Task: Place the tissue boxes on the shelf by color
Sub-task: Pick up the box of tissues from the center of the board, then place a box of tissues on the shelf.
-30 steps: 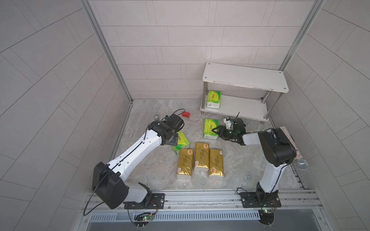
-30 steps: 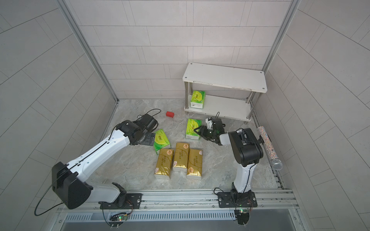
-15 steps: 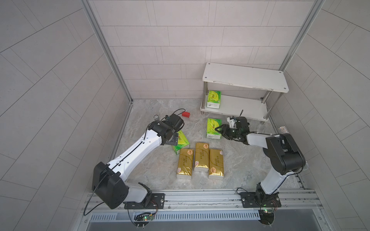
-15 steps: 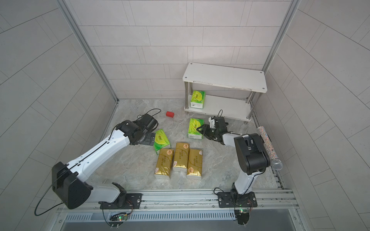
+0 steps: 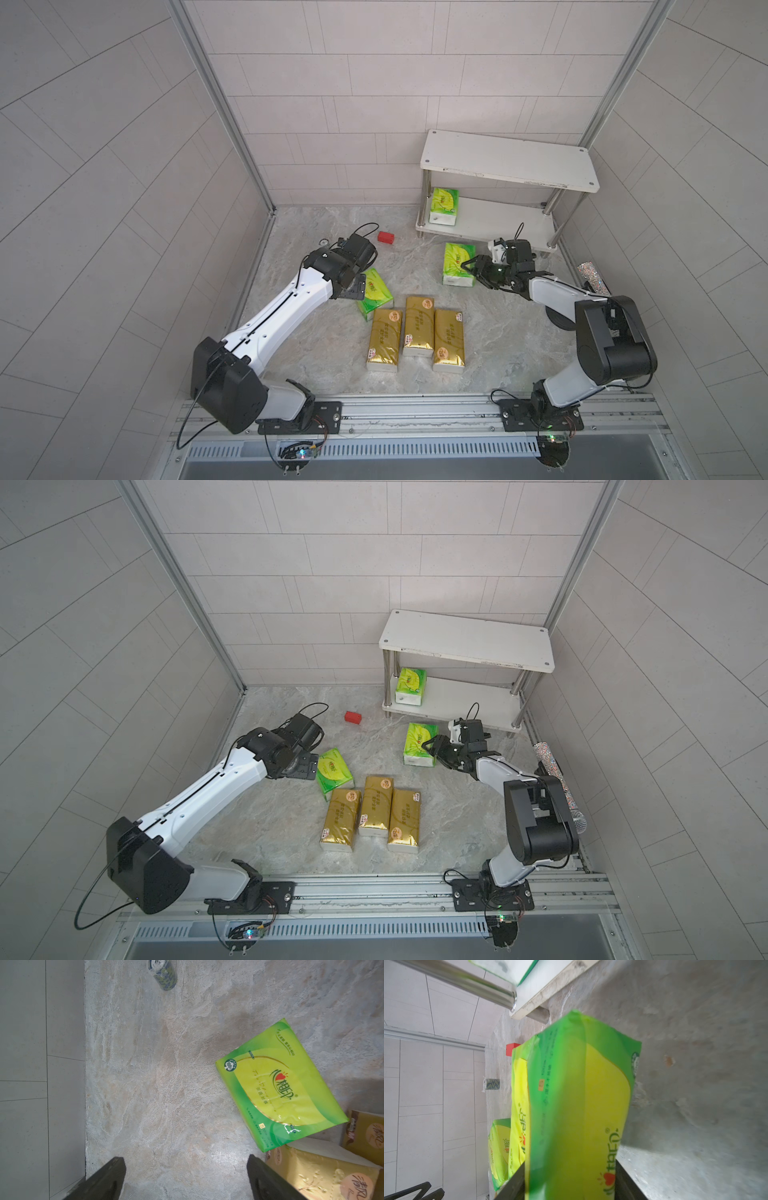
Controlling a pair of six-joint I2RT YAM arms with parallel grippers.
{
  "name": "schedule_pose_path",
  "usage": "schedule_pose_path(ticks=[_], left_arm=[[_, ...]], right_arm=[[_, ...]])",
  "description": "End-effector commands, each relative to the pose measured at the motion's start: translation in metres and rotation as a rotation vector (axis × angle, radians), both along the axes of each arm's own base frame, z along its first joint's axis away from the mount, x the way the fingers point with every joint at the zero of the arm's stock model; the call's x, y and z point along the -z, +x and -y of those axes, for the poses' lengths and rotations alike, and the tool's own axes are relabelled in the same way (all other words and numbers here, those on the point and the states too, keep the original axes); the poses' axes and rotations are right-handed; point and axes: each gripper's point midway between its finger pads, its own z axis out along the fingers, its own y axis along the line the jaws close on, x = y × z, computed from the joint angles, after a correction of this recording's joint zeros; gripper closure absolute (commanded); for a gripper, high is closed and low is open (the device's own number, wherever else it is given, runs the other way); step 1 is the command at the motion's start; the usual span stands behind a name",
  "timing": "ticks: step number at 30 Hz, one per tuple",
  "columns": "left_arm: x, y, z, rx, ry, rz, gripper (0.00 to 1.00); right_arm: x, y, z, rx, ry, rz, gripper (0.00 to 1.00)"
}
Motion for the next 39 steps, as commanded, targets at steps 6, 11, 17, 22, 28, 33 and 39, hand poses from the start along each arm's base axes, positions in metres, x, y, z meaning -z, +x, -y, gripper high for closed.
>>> schedule_pose_path(ticks=[6,11,17,22,28,33,39], left_arm=[[-0.01,0.007,-0.001,0.009,0.003,0.013,0.0],[-0.014,0.009,-0.002,0.009,0.003,0.016,0.0],[-0.014,0.011,0.0,0.014,0.001,0.007,0.0],[-0.012,0.01,-0.002,0.009,0.007,0.003,0.0],[-0.008,0.009,-0.004,0.003,0.013,-0.009,0.0],[-0.009,0.009,-0.006,-0.006,0.016,-0.003,0.0],[-0.006,0.01,-0.009,-0.017,0.02,-0.012,0.0]], right_arm=[[-0.05,0.015,0.029,0.05,-0.039,0.09,0.42],[-0.069,0.031,0.048,0.078,-0.074,0.117,0.41],[-0.082,0.065,0.07,0.121,-0.135,0.143,0.41],[-0.079,0.092,0.085,0.166,-0.159,0.144,0.41],[-0.064,0.116,0.097,0.208,-0.182,0.135,0.41],[-0.057,0.132,0.111,0.241,-0.164,0.133,0.42],[-0.05,0.149,0.119,0.236,-0.147,0.126,0.42]])
